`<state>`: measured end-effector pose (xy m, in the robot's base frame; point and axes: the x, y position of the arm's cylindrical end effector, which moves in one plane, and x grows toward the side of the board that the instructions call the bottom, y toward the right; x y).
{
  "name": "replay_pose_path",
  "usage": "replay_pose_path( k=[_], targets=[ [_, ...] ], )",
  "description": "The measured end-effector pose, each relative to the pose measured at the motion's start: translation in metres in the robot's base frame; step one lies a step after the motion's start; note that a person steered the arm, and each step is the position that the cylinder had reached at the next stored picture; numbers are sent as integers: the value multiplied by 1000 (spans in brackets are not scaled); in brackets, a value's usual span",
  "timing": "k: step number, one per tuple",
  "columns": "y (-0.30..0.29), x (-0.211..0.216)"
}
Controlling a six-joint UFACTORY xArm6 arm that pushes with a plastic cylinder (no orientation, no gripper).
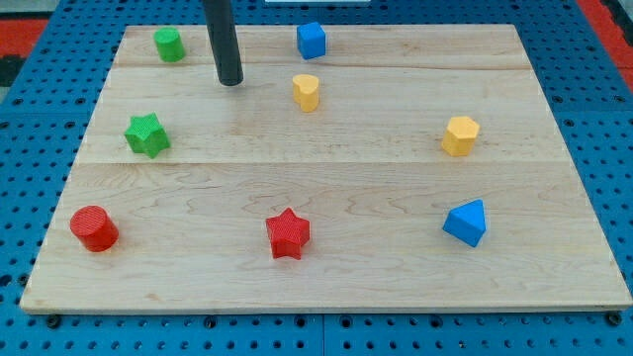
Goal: Push the yellow heart below the blue cube
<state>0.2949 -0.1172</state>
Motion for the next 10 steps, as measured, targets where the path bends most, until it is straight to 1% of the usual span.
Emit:
replay_pose_path(
  k=[1, 4, 5, 6, 7, 8, 9, 10],
  targets=[
    [2, -5],
    [2, -3],
    [-6, 29],
    [8, 41],
    [56, 47],
    [88, 47],
    [88, 107],
    [66, 145]
  ],
)
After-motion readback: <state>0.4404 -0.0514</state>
